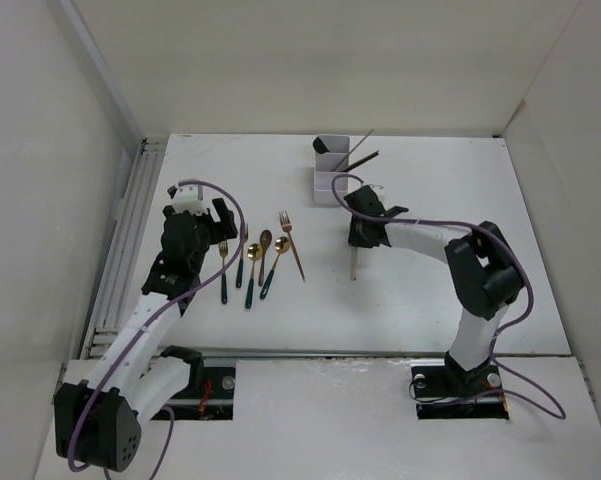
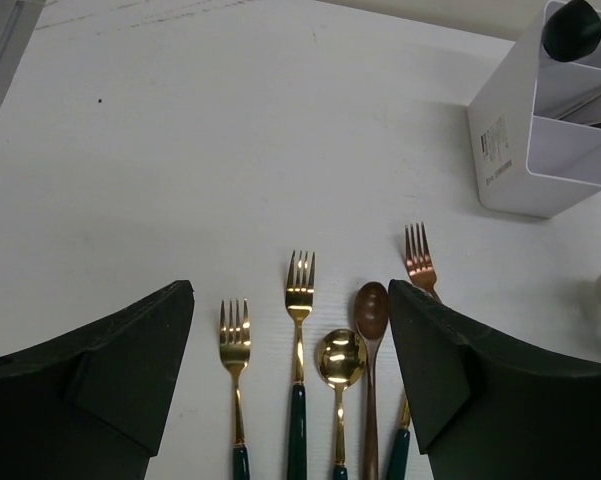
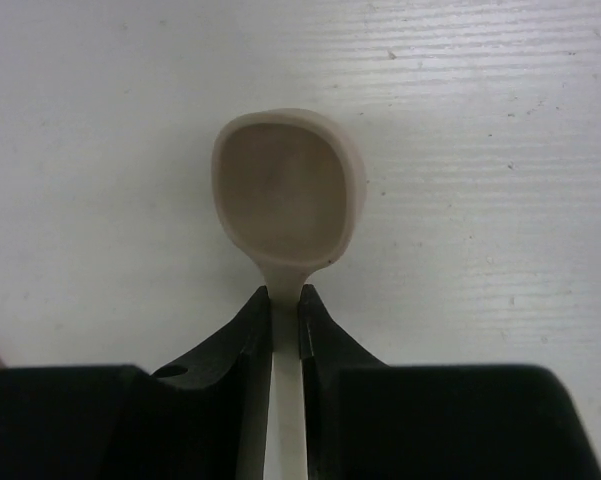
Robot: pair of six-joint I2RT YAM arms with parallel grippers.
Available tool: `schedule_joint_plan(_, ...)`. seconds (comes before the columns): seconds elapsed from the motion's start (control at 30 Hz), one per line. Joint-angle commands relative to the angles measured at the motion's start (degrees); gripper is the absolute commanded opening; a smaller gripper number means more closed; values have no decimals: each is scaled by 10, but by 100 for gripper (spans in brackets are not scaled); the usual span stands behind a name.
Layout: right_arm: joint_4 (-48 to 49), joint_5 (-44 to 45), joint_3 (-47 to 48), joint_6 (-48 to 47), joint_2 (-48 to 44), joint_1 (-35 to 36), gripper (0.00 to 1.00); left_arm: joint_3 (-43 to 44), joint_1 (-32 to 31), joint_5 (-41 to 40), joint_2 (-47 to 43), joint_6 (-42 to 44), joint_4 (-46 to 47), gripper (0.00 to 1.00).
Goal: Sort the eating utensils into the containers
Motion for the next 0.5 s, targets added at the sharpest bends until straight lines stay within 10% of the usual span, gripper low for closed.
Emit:
schedule_joint_plan(0.0,63,23,-11,-79,-106,38,0,20,6,11,2,-7,22,76)
schedule_joint_plan(0.27,299,36,24,-274,-214,36,0,49,17,17,38,3,22,76)
schedule_joint_plan(0.47,564,-57,83,-346,-82,-29,0,79,17,6,96,29,45,76)
